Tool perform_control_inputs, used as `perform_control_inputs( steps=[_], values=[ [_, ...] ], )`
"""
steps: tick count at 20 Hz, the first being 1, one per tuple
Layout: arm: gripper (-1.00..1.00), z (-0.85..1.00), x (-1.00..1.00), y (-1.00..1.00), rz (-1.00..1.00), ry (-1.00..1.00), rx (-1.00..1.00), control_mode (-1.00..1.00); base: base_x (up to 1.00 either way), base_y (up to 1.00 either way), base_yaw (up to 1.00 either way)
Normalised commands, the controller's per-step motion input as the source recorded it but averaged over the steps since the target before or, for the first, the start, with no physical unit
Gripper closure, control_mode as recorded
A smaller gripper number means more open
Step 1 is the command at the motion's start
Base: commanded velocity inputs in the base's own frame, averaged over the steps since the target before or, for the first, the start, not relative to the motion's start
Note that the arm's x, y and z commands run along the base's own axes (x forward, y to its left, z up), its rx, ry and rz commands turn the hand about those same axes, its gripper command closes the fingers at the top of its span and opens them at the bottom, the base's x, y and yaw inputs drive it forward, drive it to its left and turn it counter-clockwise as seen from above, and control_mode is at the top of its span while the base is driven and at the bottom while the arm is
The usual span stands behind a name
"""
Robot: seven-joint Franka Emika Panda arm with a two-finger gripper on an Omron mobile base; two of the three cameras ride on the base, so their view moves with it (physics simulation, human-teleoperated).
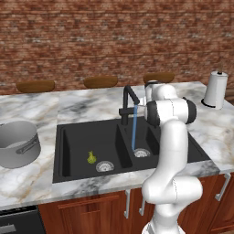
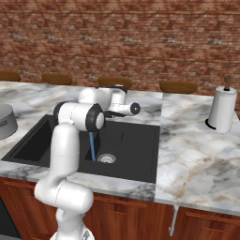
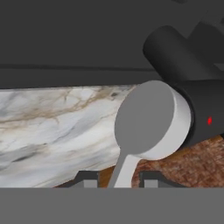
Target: Dump the broccoli from the pot into the sink. Then turn on the water and wash the broccoli. Then turn off the water and put the broccoli back in the pot.
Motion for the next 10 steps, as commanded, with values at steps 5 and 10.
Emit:
perform_control_inputs(
  steps=[5,10],
  values=[
    [1.00,0.00,0.00,0.00,0.00,0.00,0.00,-1.00,0.00,0.00,0.00],
    [1.00,0.00,0.00,-0.02,0.00,0.00,0.00,-1.00,0.00,0.00,0.00]
  ],
)
